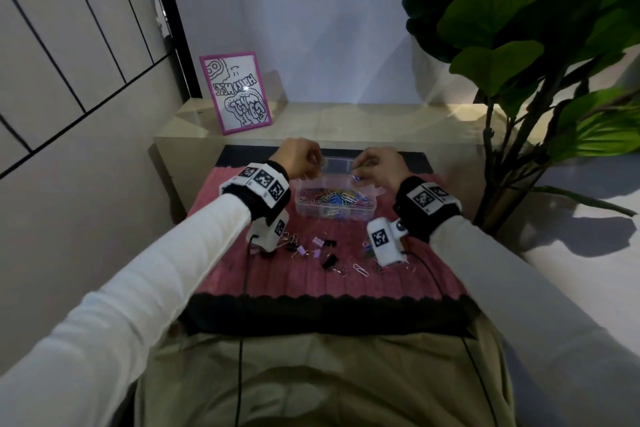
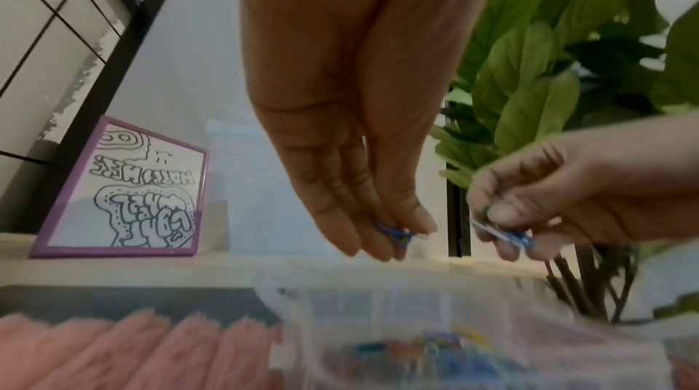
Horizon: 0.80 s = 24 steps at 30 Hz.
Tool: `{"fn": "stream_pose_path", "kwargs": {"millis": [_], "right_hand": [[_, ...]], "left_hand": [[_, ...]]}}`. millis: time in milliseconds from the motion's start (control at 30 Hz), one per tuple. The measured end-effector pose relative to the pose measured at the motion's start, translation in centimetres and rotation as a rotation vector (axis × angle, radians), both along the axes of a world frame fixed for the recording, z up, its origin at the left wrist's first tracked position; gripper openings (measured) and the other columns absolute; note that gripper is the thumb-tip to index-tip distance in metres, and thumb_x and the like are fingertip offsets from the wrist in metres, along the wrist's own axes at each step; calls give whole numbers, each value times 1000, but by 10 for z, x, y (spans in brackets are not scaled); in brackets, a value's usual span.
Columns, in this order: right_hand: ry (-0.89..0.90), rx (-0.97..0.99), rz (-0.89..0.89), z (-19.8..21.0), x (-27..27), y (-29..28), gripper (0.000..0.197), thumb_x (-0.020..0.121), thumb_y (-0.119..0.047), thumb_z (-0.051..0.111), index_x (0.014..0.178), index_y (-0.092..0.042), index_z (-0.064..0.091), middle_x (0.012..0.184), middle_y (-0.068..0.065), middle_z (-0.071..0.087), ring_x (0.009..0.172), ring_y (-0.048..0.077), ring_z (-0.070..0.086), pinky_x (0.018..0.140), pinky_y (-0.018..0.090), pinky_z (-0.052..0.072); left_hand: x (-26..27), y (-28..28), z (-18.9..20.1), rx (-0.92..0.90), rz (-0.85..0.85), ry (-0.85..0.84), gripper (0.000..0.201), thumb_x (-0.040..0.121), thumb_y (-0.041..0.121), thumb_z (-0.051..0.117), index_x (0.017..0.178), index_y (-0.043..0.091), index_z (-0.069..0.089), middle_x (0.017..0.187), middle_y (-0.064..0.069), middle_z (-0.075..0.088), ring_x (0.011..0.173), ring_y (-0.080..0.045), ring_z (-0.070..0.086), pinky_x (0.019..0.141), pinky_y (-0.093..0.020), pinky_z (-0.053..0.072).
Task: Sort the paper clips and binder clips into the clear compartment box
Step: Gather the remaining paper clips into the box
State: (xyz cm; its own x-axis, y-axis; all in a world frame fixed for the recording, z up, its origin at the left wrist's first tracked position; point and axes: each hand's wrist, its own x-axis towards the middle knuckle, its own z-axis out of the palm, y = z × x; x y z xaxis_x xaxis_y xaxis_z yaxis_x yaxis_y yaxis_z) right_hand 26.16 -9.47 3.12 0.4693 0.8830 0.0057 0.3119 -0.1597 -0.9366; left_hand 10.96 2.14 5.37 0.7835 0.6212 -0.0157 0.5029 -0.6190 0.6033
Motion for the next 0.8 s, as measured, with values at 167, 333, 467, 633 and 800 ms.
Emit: {"fn": "stream_pose_path", "kwargs": {"millis": [167, 333, 467, 633, 800], "right_hand": [[-411, -264, 179, -8, -11, 8, 19, 81, 7, 58, 82, -7, 70, 85, 10, 66, 82, 21, 62, 81, 33, 54], [-604, -208, 212, -11, -10, -8, 28, 82, 11, 49, 94, -2, 71, 100, 13, 71, 94, 24, 66, 78, 17, 46], [-655, -116, 181, -8, 6, -33, 25, 75, 10, 51, 86, -1, 71, 90, 17, 73, 88, 28, 68, 76, 23, 46], [-831, -236, 344, -11, 6, -56, 13, 80, 0, 61, 89, -2, 70, 93, 13, 71, 85, 22, 64, 63, 11, 33], [-997, -402, 399, -29, -7, -57, 18, 84, -15, 60, 101, -11, 66, 102, 13, 66, 96, 29, 62, 82, 39, 50]], "left_hand": [[7, -3, -24, 139, -88, 285, 18, 83, 10, 60, 97, 14, 71, 104, -10, 70, 95, -25, 64, 82, -31, 50], [-1, -23, -25, 215, -106, 118, 25, 82, 0, 54, 95, 13, 71, 103, -9, 71, 96, -24, 65, 90, -35, 51], [-6, -64, -29, -14, -267, 81, 21, 83, -5, 53, 94, 1, 69, 98, -14, 71, 75, -12, 68, 70, -21, 52], [0, -101, -48, 71, -505, 452, 60, 71, 24, 75, 121, 2, 50, 129, -14, 48, 113, -25, 50, 92, -29, 40], [11, -104, -61, 115, -323, 434, 90, 63, 26, 81, 130, -3, 29, 130, -22, 33, 118, -36, 44, 100, -40, 40]]}}
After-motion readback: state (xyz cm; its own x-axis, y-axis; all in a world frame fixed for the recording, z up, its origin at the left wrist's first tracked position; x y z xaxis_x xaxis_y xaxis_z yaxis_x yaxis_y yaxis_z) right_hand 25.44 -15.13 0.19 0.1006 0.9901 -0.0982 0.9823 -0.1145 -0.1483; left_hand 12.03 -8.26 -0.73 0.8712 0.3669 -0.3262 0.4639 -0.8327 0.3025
